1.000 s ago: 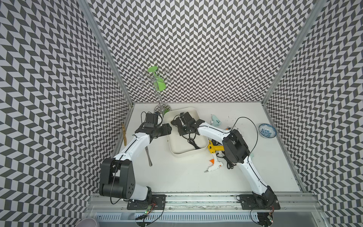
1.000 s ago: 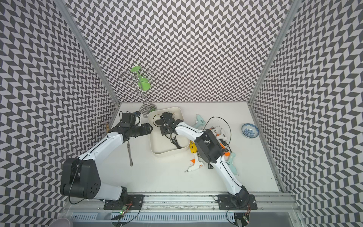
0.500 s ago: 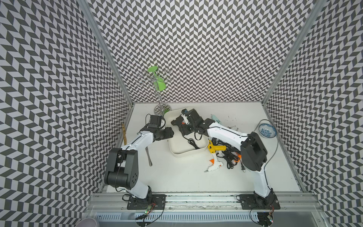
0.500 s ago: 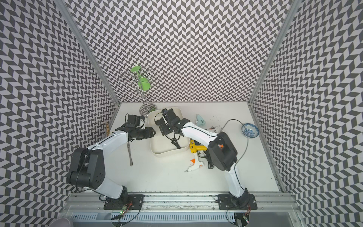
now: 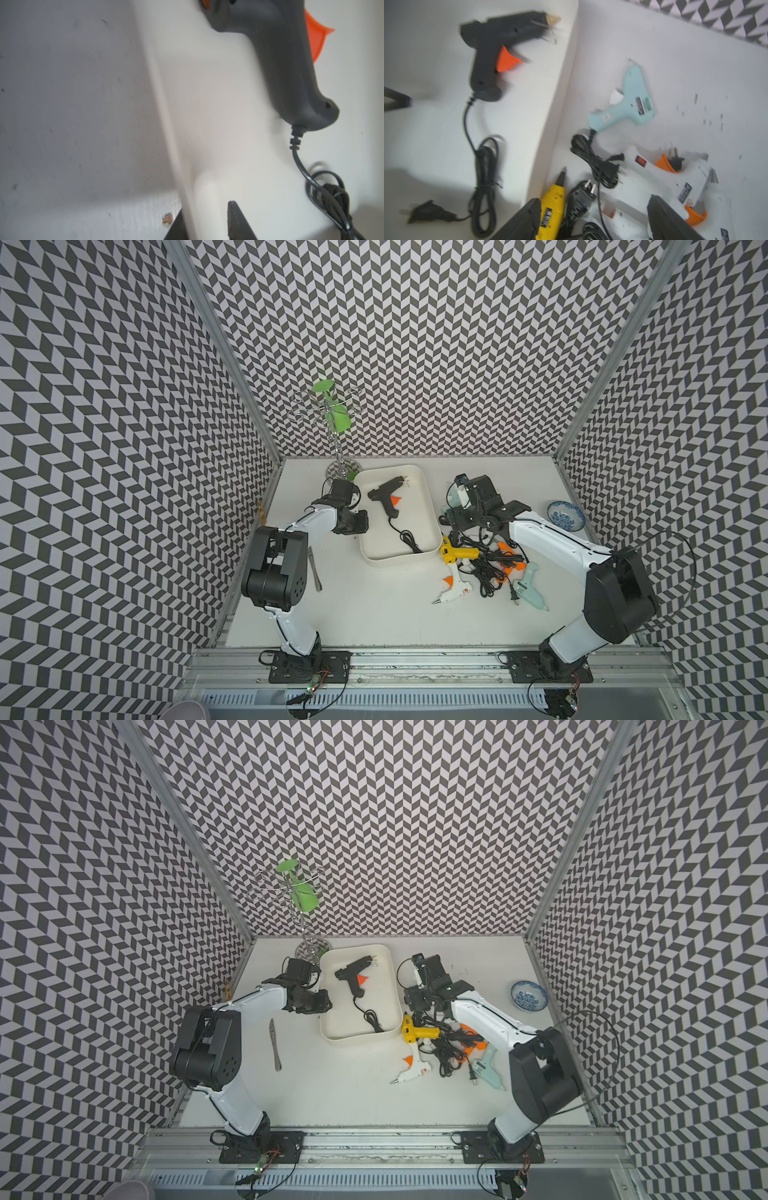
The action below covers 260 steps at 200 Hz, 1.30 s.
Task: Put the hot melt glue gun into the storage box
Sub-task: Adjust the storage box at the center of the board, then pick up the hot melt adhesive gun from the center of the board.
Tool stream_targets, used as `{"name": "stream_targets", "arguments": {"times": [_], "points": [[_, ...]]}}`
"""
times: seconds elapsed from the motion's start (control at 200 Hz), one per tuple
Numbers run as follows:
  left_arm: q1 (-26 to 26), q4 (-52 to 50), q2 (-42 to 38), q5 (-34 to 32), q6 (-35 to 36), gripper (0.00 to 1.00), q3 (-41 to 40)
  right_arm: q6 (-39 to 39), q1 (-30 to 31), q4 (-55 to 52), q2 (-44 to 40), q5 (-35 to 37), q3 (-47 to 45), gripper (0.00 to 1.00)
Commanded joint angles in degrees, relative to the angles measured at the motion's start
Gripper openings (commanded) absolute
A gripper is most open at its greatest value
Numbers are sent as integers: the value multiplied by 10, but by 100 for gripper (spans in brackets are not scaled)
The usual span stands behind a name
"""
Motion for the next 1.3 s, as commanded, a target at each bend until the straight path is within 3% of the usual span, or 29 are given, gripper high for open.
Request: {"name": "stream_targets", "arguments": {"times": [0.0,0.11,0.225,0.395,0.531,0.771,1.001,1.297], "points": [[-11,-25,2,-36,35,24,16,12,-46,22,-1,6,-9,84],[-11,-25,-6,-54,39,20,4,26,-62,12,40,18,26,83],[-11,-25,-16,-74,41,17,-7,66,-64,12,96,-53,84,81],[-11,-25,-27,-98,42,13,-21,139,-50,35,188,-83,157,81],[-11,-27,-40,-91,33,16,-23,177,-42,-14,279,-82,239,78],[-11,-18,-52,-76,27,19,-34,205,-23,-38,355,-33,298,74],[-11,-17,-58,-75,22,20,-34,196,-19,-37,376,15,281,63],[-11,-10,-69,-70,19,20,-42,187,-35,-31,387,-27,282,35]]}}
